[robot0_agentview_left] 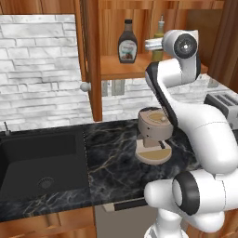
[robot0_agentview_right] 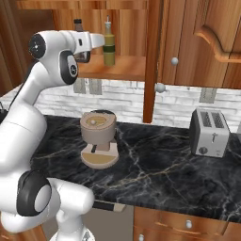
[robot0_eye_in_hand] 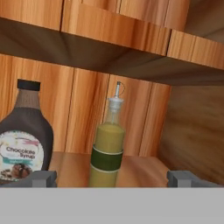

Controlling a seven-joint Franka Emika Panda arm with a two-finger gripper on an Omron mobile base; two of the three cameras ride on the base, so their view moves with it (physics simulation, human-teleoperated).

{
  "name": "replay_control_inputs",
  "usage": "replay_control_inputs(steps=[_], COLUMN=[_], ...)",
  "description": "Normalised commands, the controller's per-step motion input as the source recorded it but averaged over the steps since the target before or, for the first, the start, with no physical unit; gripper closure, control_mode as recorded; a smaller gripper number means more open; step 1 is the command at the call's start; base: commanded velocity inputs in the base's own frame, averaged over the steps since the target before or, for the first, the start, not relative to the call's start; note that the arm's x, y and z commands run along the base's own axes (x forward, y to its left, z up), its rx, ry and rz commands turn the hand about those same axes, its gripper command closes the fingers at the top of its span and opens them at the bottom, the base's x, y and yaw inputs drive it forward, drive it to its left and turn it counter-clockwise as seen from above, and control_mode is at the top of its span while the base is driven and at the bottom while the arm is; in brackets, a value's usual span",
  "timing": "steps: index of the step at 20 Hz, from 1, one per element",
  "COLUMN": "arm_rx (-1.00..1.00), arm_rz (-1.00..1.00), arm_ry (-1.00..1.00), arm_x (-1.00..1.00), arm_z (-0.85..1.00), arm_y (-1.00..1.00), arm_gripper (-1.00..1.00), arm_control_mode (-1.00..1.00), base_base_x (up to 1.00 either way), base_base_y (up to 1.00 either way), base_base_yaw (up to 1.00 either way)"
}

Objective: Move the oil and vinegar bottle and syrup bottle from the cabinet to the dining counter.

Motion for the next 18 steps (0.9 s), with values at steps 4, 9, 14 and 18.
replay_control_inputs(steps=[4, 9, 14, 18], arm_rx=[0.03, 0.0, 0.08, 0.11], arm_rz=[0.0, 0.0, 0.0, 0.0], arm_ry=[0.06, 0.0, 0.0, 0.0], arm_x=[0.17, 0.02, 0.1, 0.15], arm_z=[0.0, -0.01, -0.03, 0.0], arm_y=[0.0, -0.04, -0.15, -0.12], arm_gripper=[-1.0, -1.0, -1.0, -1.0], arm_control_mode=[-1.0, -1.0, -1.0, -1.0], base_base_x=[0.0, 0.0, 0.0, 0.0], base_base_y=[0.0, 0.0, 0.0, 0.0], base_base_yaw=[0.0, 0.0, 0.0, 0.0])
